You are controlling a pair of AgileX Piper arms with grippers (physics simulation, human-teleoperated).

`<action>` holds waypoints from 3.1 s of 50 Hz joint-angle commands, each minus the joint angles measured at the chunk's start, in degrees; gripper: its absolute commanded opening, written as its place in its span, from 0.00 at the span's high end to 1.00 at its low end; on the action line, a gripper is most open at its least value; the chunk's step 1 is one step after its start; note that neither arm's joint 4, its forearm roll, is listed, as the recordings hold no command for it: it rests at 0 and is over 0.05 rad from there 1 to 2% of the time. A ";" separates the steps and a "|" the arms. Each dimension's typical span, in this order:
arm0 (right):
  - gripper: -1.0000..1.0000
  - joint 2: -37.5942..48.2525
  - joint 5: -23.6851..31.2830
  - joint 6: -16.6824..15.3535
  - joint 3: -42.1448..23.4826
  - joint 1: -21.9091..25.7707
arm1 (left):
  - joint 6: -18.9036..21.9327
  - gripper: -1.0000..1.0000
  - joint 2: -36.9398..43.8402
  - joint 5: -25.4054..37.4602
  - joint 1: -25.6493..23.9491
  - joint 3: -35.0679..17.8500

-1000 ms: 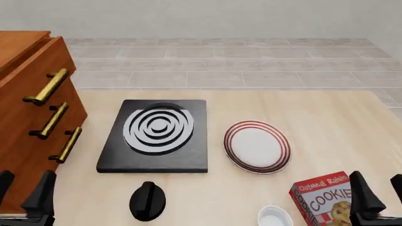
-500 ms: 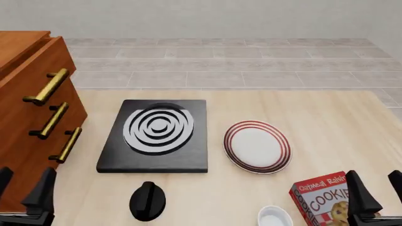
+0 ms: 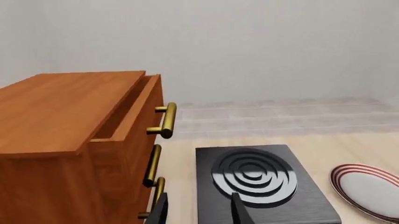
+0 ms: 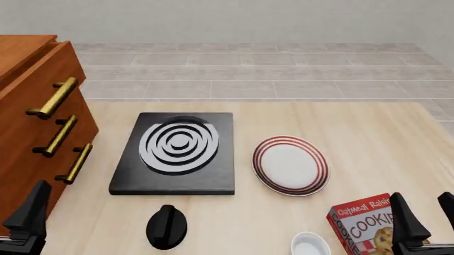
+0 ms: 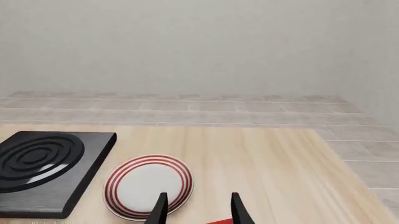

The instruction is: Pick the akita bowl in the top layer of the wooden cabinet and place it on the plate.

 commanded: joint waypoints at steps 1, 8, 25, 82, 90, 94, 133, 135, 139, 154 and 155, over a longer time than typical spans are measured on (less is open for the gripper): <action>0.00 0.14 -0.09 -0.14 0.03 0.08 | -0.15 0.00 1.01 3.59 -0.94 -5.45; 0.00 -0.04 0.09 -0.17 0.00 0.16 | -0.53 0.00 3.82 4.05 -2.44 -9.12; 0.00 -0.20 0.47 -0.60 -0.01 0.43 | 0.84 0.00 9.81 6.40 -3.30 -18.35; 0.00 3.68 -3.43 -0.73 0.14 0.79 | 12.73 0.00 30.30 23.67 1.03 -44.37; 0.00 2.12 -1.74 -0.90 0.10 0.98 | 9.86 0.00 32.50 27.54 -1.75 -48.76; 0.00 1.15 -0.72 -0.94 0.05 1.03 | 9.69 0.00 33.51 28.84 -1.92 -49.29; 0.00 0.04 0.45 -0.56 -0.01 1.14 | 7.30 0.00 49.93 43.06 -3.04 -56.90; 0.00 0.05 0.43 -0.65 -0.03 1.14 | 8.25 0.00 50.24 43.15 -2.33 -56.90; 0.00 0.14 0.28 -0.62 -0.02 1.37 | 8.77 0.00 51.50 43.59 -1.33 -57.28; 0.00 0.69 -0.17 -0.49 0.05 1.46 | 12.42 0.00 55.21 46.61 2.11 -60.59; 0.00 0.61 -0.08 -0.48 0.05 1.46 | 12.93 0.00 55.31 46.68 2.54 -60.73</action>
